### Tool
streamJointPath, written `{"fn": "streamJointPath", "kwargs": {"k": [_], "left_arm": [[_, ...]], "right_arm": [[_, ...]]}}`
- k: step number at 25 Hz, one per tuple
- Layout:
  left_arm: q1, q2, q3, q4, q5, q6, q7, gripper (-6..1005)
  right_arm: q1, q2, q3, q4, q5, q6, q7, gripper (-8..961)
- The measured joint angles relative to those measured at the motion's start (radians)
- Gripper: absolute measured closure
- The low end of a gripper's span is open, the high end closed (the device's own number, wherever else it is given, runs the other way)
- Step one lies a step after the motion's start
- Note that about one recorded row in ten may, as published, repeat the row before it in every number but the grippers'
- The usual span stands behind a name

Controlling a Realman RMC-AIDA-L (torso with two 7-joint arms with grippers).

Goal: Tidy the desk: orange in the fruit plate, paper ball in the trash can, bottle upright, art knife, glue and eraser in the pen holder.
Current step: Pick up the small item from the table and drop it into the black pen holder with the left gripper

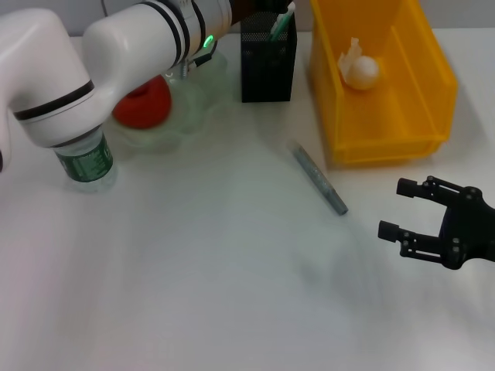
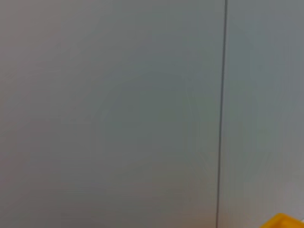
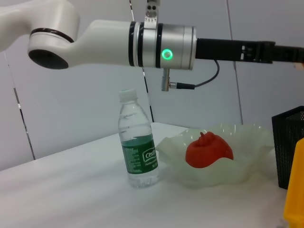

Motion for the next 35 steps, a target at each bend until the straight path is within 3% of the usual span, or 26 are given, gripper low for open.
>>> {"fn": "streamJointPath", "kwargs": {"k": [16, 28, 30, 31, 35], "left_arm": [[-0.015, -0.002, 0.001, -0.027, 0.000, -0.006, -0.001, 598], [-0.011, -0.002, 0.000, -0.022, 0.001, 0.010, 0.003, 414], [-0.010, -0.002, -0.001, -0.021, 0.001, 0.016, 0.001, 212], [-0.010, -0.002, -0.001, -0.021, 0.001, 0.016, 0.001, 206], [0.071, 0.002, -0.013, 0.049, 0.000, 0.141, -0.012, 180]], "right_arm": [[0.006, 0.000, -0.006, 0.000, 0.000, -0.001, 0.002, 152], [0.005, 0.000, -0.002, 0.000, 0.000, -0.003, 0.002, 152], [0.005, 0.000, -0.002, 0.000, 0.000, -0.003, 0.002, 152], [0.005, 0.000, -0.001, 0.000, 0.000, -0.002, 0.002, 152], [-0.001, 0.000, 0.000, 0.000, 0.004, -0.001, 0.002, 152]]}}
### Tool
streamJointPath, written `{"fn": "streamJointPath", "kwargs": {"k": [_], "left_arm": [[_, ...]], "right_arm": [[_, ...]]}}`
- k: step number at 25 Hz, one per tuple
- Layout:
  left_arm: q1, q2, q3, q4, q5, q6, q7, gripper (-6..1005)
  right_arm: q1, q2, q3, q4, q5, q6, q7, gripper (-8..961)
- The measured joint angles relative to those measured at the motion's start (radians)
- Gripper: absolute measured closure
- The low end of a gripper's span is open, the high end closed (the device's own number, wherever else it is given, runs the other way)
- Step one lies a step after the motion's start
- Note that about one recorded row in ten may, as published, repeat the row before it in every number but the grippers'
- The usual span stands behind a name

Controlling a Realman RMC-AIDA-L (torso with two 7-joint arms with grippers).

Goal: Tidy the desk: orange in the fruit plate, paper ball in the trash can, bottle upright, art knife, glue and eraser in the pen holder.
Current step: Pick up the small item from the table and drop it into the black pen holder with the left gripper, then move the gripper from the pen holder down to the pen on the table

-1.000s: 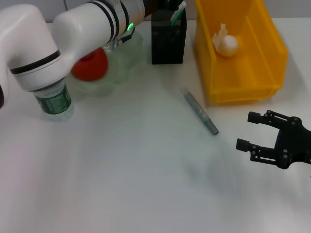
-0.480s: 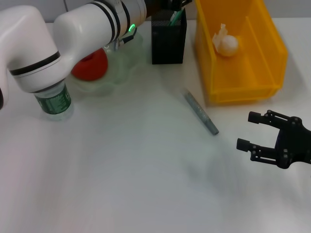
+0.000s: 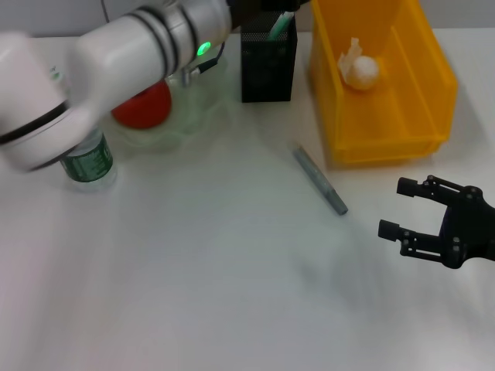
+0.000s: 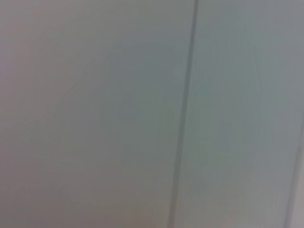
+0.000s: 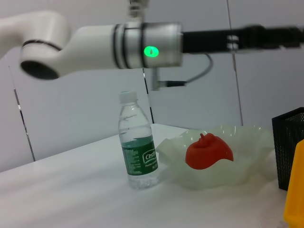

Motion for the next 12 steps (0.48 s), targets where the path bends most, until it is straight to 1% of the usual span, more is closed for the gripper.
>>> {"fn": "streamJointPath", "kwargs": {"k": [1, 2, 3, 6, 7, 8, 9, 10, 11, 12], "left_arm": [[0.000, 0.000, 0.000, 0.000, 0.000, 0.000, 0.000, 180], [0.112, 0.008, -0.019, 0.085, 0.004, 0.159, -0.001, 180], [0.141, 0.010, -0.024, 0.102, 0.006, 0.205, -0.003, 180], [0.141, 0.010, -0.024, 0.102, 0.006, 0.205, -0.003, 180], [0.189, 0.014, -0.030, 0.128, 0.009, 0.285, -0.007, 180], [0.189, 0.014, -0.030, 0.128, 0.009, 0.285, -0.007, 180], [0.318, 0.044, -0.078, 0.131, 0.027, 0.612, -0.034, 180], [0.339, 0.054, -0.097, 0.114, 0.043, 0.686, -0.043, 180], [0.339, 0.054, -0.097, 0.114, 0.043, 0.686, -0.043, 180], [0.356, 0.062, -0.117, 0.091, 0.068, 0.761, -0.053, 180]], "right_arm": [[0.000, 0.000, 0.000, 0.000, 0.000, 0.000, 0.000, 152], [-0.001, 0.000, 0.002, 0.000, 0.001, -0.001, 0.000, 152], [-0.002, 0.000, 0.004, 0.000, 0.001, -0.002, 0.000, 152], [-0.002, -0.001, 0.010, 0.000, 0.002, -0.006, 0.000, 152], [-0.001, -0.002, 0.012, 0.000, 0.002, -0.009, 0.000, 152], [0.000, -0.002, 0.013, 0.000, 0.002, -0.012, 0.000, 152], [0.002, -0.003, 0.013, 0.000, 0.002, -0.015, 0.000, 153], [0.006, -0.005, 0.013, 0.000, 0.003, -0.020, 0.001, 153], [0.006, -0.005, 0.013, 0.000, 0.003, -0.020, 0.001, 153], [0.008, -0.005, 0.013, 0.000, 0.003, -0.020, 0.002, 153]]}}
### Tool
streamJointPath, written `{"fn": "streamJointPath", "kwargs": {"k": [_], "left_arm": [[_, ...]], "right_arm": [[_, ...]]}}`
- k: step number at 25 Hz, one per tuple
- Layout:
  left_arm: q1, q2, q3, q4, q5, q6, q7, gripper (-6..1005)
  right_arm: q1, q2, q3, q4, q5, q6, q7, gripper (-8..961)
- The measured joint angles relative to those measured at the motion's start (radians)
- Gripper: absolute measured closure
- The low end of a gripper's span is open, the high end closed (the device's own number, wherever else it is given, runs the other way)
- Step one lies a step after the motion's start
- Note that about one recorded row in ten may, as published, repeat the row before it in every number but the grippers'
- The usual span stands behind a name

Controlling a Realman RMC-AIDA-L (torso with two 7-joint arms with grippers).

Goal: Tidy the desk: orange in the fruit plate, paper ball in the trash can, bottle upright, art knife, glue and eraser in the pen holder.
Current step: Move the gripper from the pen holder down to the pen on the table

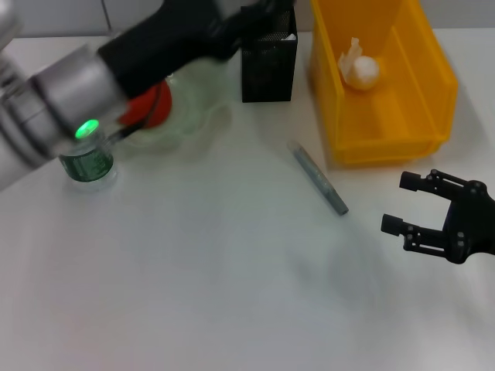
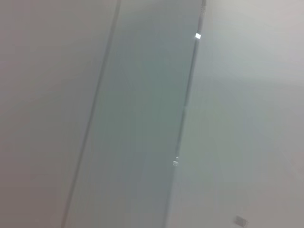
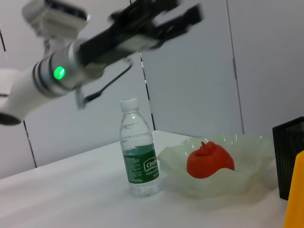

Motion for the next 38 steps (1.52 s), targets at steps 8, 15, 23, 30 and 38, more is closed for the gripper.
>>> {"fn": "streamJointPath", "kwargs": {"k": [8, 15, 23, 30, 38], "left_arm": [[0.011, 0.050, -0.243, -0.279, 0.341, 0.351, -0.029, 180], [0.047, 0.076, -0.353, -0.319, 0.625, 0.370, 0.050, 180], [0.043, 0.076, -0.371, -0.327, 0.757, 0.444, 0.068, 181], [0.042, 0.060, -0.376, -0.331, 0.776, 0.451, 0.087, 181], [0.048, 0.041, -0.386, -0.340, 0.776, 0.448, 0.131, 181]], "right_arm": [[0.022, -0.003, 0.000, 0.000, 0.000, 0.000, 0.008, 153], [0.034, -0.014, 0.000, -0.001, 0.000, 0.000, 0.025, 153], [0.049, -0.020, 0.002, -0.030, -0.002, 0.000, 0.077, 153], [0.063, -0.026, -0.005, -0.118, -0.008, -0.037, 0.200, 153], [0.167, -0.034, -0.010, -0.378, -0.216, -0.118, 0.621, 153]]}}
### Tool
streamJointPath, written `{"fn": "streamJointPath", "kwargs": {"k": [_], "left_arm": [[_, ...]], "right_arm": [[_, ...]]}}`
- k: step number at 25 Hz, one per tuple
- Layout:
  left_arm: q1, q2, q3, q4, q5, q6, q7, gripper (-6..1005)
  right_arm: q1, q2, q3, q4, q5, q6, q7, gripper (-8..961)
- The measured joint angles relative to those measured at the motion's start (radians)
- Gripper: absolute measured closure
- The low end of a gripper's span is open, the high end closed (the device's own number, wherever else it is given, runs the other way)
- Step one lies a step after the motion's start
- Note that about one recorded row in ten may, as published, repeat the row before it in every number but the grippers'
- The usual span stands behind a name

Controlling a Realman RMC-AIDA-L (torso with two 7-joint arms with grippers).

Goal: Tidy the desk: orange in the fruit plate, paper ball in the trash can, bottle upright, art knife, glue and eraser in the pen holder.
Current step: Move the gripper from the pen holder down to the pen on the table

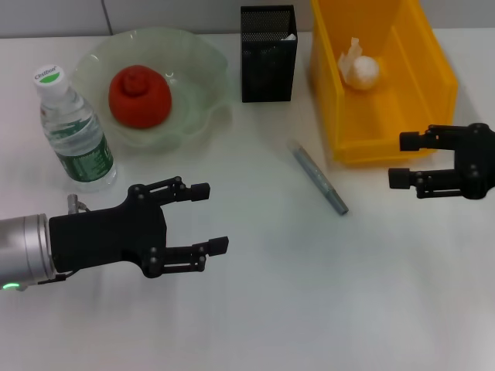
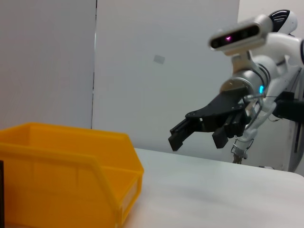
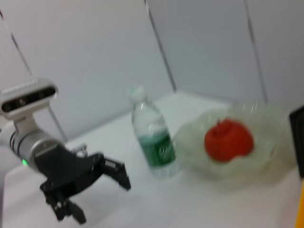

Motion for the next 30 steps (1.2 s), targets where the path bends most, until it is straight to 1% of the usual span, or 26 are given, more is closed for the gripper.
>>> {"fn": "streamJointPath", "kwargs": {"k": [1, 2, 3, 4, 5, 6, 9, 10, 11, 12, 13, 14, 15, 16, 19, 20, 21, 23, 24, 25, 26, 30], "left_arm": [[0.001, -0.001, 0.000, 0.000, 0.000, 0.000, 0.003, 181], [0.002, -0.003, -0.001, 0.000, -0.001, -0.001, 0.006, 181], [0.002, -0.003, -0.001, 0.000, -0.001, -0.001, 0.006, 181], [0.002, -0.004, -0.001, 0.000, -0.001, -0.001, 0.007, 181], [0.002, -0.005, -0.001, 0.000, -0.001, -0.002, 0.011, 181], [0.002, -0.005, -0.001, 0.000, -0.001, -0.002, 0.011, 181], [0.002, -0.005, -0.001, 0.000, -0.002, -0.004, 0.013, 181], [0.002, -0.005, -0.001, 0.000, -0.003, -0.004, 0.013, 181], [0.001, -0.005, -0.001, 0.000, -0.004, -0.004, 0.013, 181], [0.001, -0.005, -0.001, 0.000, -0.004, -0.004, 0.013, 181], [0.001, -0.005, -0.001, 0.000, -0.004, -0.004, 0.013, 181], [0.001, -0.006, -0.002, 0.000, -0.004, -0.004, 0.014, 181], [0.001, -0.010, -0.009, 0.000, -0.004, -0.004, 0.019, 181], [0.001, -0.010, -0.009, 0.000, -0.004, -0.004, 0.019, 181], [0.004, -0.016, -0.024, 0.000, 0.000, -0.005, 0.032, 181], [0.006, -0.017, -0.025, 0.000, -0.001, -0.005, 0.035, 181], [0.006, -0.017, -0.025, 0.000, -0.001, -0.005, 0.035, 181], [0.007, -0.018, -0.025, 0.000, -0.003, -0.005, 0.035, 180], [0.008, -0.019, -0.025, 0.000, -0.003, -0.005, 0.035, 180], [0.009, -0.020, -0.027, 0.000, -0.004, -0.005, 0.035, 180], [0.009, -0.020, -0.027, 0.000, -0.004, -0.005, 0.035, 180], [0.012, -0.027, -0.045, 0.000, 0.000, -0.005, 0.029, 180]], "right_arm": [[0.000, 0.000, 0.000, 0.000, 0.000, 0.000, 0.000, 153], [0.041, 0.000, -0.004, -0.045, -0.066, -0.029, 0.088, 153], [0.041, 0.000, -0.004, -0.045, -0.066, -0.029, 0.088, 153], [0.067, 0.000, -0.011, -0.069, -0.102, -0.045, 0.135, 153], [0.108, 0.000, -0.042, -0.099, -0.152, -0.066, 0.207, 153], [0.108, 0.000, -0.042, -0.099, -0.152, -0.066, 0.207, 153], [0.173, 0.000, -0.128, -0.136, -0.225, -0.074, 0.337, 153], [0.212, 0.001, -0.179, -0.150, -0.273, -0.064, 0.418, 153], [0.235, 0.003, -0.200, -0.154, -0.302, -0.055, 0.466, 153], [0.235, 0.003, -0.200, -0.154, -0.302, -0.055, 0.466, 153], [0.259, 0.008, -0.220, -0.155, -0.336, -0.044, 0.508, 153], [0.279, 0.011, -0.232, -0.155, -0.366, -0.035, 0.543, 153], [0.326, 0.022, -0.269, -0.149, -0.433, -0.018, 0.605, 153], [0.326, 0.022, -0.269, -0.149, -0.433, -0.018, 0.605, 153], [0.373, 0.039, -0.329, -0.139, -0.510, -0.001, 0.662, 153], [0.399, 0.052, -0.371, -0.129, -0.561, 0.019, 0.699, 153], [0.399, 0.052, -0.371, -0.129, -0.561, 0.019, 0.699, 153], [0.422, 0.062, -0.410, -0.114, -0.597, 0.045, 0.733, 153], [0.431, 0.064, -0.431, -0.102, -0.606, 0.061, 0.750, 153], [0.449, 0.066, -0.475, -0.071, -0.614, 0.096, 0.782, 153], [0.449, 0.066, -0.475, -0.071, -0.614, 0.096, 0.782, 153], [0.486, 0.068, -0.556, 0.004, -0.620, 0.172, 0.832, 152]]}}
